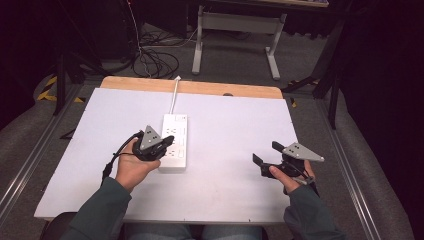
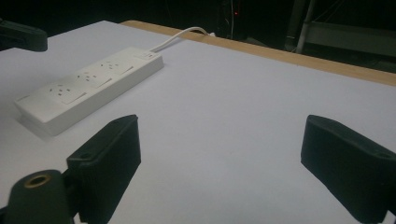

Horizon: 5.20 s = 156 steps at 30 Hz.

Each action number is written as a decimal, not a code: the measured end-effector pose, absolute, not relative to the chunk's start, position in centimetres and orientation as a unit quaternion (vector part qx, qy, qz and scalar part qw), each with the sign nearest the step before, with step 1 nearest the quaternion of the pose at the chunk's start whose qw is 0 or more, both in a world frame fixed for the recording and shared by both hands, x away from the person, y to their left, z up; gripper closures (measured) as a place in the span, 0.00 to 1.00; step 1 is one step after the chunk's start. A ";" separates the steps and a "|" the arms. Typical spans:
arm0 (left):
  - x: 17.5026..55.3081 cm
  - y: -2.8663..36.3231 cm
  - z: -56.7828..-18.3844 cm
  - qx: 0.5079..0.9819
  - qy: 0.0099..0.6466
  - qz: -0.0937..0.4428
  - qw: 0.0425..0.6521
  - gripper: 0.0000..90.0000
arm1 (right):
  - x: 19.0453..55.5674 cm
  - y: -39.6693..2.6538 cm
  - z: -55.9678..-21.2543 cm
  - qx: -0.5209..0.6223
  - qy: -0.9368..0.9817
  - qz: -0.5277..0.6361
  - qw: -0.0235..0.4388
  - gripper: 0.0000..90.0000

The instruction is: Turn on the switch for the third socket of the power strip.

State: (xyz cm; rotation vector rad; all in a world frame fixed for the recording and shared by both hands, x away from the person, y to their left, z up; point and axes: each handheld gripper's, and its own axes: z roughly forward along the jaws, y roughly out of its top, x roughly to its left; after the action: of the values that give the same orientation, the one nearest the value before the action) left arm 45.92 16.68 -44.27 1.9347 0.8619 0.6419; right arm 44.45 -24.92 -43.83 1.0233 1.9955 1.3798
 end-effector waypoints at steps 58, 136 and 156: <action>47.9 13.3 -47.5 0.836 0.331 0.227 0.374 1.00 | 44.4 -24.9 -43.8 0.376 0.732 0.509 0.251 0.14; 45.5 18.7 -42.3 0.738 0.388 0.283 0.474 1.00 | 44.5 -24.7 -43.8 0.375 0.734 0.507 0.251 0.14; 43.4 22.7 -41.0 0.692 0.412 0.304 0.509 1.00 | 44.5 -24.7 -43.8 0.374 0.734 0.508 0.251 0.14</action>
State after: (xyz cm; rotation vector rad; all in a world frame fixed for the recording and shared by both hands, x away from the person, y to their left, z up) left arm 43.37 22.66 -40.96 1.6657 0.9929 0.7313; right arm 44.49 -24.73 -43.77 1.0184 1.9979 1.3819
